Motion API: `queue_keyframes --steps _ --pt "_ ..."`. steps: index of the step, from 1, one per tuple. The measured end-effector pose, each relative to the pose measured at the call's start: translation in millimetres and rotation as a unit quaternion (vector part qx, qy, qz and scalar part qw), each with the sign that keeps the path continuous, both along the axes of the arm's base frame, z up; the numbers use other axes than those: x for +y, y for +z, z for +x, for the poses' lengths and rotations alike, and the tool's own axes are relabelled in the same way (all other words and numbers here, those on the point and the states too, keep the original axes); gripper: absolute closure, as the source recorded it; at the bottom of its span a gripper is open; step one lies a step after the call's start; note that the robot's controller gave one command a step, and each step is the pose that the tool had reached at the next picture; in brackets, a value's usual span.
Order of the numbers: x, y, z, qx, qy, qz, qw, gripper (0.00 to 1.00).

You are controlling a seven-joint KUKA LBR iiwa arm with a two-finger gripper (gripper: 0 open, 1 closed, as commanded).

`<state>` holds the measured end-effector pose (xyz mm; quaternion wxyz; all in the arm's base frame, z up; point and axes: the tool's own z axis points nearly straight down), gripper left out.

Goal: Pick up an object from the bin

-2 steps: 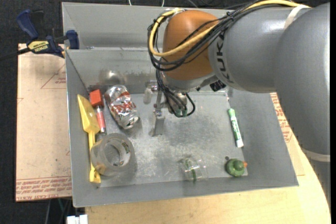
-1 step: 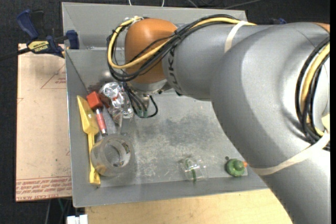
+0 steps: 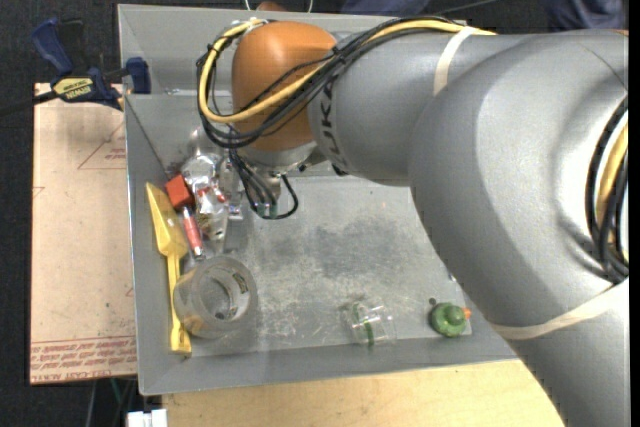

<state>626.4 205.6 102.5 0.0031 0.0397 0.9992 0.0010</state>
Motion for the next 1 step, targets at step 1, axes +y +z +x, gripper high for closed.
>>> queue_keyframes --steps 1 --pt "-8.0 -19.1 4.7 -0.0009 -0.001 -0.001 1.0 0.0"
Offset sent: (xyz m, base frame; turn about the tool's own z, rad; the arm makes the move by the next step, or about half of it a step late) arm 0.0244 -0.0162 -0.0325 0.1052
